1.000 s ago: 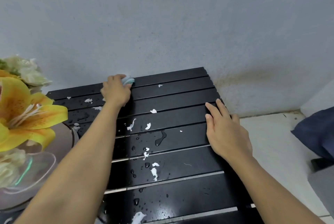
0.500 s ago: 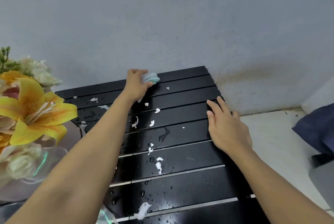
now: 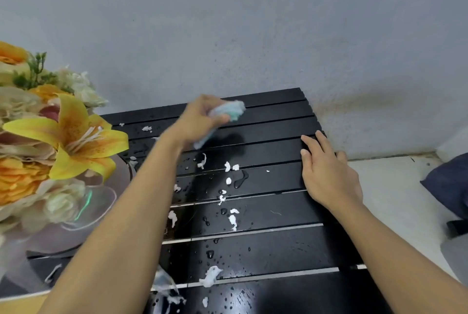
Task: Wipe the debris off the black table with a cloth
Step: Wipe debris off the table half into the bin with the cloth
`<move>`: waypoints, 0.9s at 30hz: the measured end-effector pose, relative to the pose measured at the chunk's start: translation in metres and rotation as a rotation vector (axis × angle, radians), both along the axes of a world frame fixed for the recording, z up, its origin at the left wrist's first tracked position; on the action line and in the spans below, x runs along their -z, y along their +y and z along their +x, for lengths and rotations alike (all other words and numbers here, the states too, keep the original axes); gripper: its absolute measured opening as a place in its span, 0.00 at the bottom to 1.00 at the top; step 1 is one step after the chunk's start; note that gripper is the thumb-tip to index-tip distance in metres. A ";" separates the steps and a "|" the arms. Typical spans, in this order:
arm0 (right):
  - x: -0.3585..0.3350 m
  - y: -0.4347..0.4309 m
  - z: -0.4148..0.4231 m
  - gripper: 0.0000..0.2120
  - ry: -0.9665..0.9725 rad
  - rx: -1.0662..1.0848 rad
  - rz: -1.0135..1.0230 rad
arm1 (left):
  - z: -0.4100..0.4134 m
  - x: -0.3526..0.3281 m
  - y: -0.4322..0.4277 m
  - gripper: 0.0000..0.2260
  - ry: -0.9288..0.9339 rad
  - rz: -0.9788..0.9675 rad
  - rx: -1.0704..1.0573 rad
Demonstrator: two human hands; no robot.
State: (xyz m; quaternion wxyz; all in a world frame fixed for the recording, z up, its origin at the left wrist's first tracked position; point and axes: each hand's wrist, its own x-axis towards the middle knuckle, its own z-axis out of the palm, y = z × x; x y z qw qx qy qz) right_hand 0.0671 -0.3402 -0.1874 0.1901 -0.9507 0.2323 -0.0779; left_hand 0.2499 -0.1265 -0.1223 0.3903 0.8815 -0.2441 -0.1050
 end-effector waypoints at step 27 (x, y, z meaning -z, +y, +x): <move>0.003 -0.002 0.003 0.20 -0.020 -0.003 -0.031 | 0.021 0.048 -0.015 0.14 -0.163 0.142 -0.165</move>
